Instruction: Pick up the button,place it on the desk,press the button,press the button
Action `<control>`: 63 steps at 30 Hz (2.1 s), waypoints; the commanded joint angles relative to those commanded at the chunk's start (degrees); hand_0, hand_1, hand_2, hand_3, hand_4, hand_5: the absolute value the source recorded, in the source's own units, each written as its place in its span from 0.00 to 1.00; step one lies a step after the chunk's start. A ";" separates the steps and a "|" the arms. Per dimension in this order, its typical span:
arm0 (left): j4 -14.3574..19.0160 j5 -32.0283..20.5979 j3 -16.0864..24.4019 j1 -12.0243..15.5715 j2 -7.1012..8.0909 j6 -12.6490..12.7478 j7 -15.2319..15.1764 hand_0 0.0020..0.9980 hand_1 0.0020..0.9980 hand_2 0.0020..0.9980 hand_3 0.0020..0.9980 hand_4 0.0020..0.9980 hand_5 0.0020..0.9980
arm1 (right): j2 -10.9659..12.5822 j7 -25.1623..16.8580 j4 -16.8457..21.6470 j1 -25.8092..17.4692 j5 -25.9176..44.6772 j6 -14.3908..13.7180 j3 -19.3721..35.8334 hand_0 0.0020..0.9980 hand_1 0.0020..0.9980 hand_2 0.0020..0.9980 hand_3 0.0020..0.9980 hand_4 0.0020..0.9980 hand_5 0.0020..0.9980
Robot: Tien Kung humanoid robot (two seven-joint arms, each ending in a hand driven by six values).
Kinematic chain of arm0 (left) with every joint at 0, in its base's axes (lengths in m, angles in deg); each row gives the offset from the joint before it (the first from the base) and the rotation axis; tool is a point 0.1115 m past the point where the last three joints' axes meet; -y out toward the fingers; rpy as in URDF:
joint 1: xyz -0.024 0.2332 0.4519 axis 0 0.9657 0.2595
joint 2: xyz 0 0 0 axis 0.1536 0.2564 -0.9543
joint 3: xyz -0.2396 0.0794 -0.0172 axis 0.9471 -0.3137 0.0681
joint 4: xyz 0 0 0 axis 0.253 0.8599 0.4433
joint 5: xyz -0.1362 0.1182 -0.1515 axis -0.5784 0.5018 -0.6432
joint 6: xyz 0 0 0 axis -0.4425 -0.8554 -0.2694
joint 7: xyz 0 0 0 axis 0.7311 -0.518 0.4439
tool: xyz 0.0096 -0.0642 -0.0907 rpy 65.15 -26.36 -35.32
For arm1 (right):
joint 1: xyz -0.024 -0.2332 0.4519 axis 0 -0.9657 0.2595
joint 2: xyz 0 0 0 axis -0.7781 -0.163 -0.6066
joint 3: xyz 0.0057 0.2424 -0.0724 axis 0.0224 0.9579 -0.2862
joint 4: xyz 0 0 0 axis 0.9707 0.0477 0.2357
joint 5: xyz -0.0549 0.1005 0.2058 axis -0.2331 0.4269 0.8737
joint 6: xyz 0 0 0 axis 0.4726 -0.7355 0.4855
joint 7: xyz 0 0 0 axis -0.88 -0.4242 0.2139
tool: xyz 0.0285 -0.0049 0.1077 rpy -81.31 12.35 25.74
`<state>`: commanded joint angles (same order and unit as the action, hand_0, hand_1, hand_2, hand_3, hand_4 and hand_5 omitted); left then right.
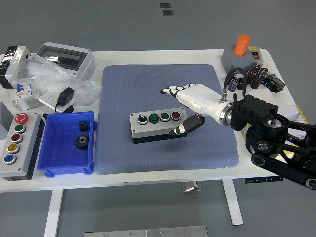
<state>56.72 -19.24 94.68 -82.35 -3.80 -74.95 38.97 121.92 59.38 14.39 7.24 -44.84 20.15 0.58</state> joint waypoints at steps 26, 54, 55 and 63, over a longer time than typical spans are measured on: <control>-0.04 0.38 0.37 -0.04 0.02 0.19 0.16 0.65 0.65 0.60 0.58 0.53 0.16 | 1.90 3.89 3.70 2.02 0.17 5.66 -4.07 0.53 0.42 0.26 0.98 0.43 0.03; -0.03 0.13 0.03 -0.38 0.18 0.09 -0.27 0.65 0.65 0.60 0.58 0.55 0.18 | -0.57 3.44 -3.42 1.31 1.49 5.48 -7.63 0.51 0.38 0.24 0.97 0.30 0.00; -0.03 -0.03 -0.09 -0.39 0.21 0.09 -0.36 0.65 0.65 0.60 0.58 0.55 0.18 | -0.61 3.50 -3.49 1.22 1.44 5.57 -7.78 0.51 0.38 0.24 0.97 0.30 0.00; -0.05 -0.94 -0.86 -0.38 0.27 0.01 -0.82 0.65 0.65 0.60 0.58 0.55 0.18 | -0.09 2.65 -2.63 0.69 3.25 4.46 -6.27 0.52 0.38 0.24 0.96 0.29 0.00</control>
<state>56.68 -20.18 93.82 -82.73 -3.53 -74.94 38.15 121.83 62.03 11.75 7.93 -41.59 24.61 -5.69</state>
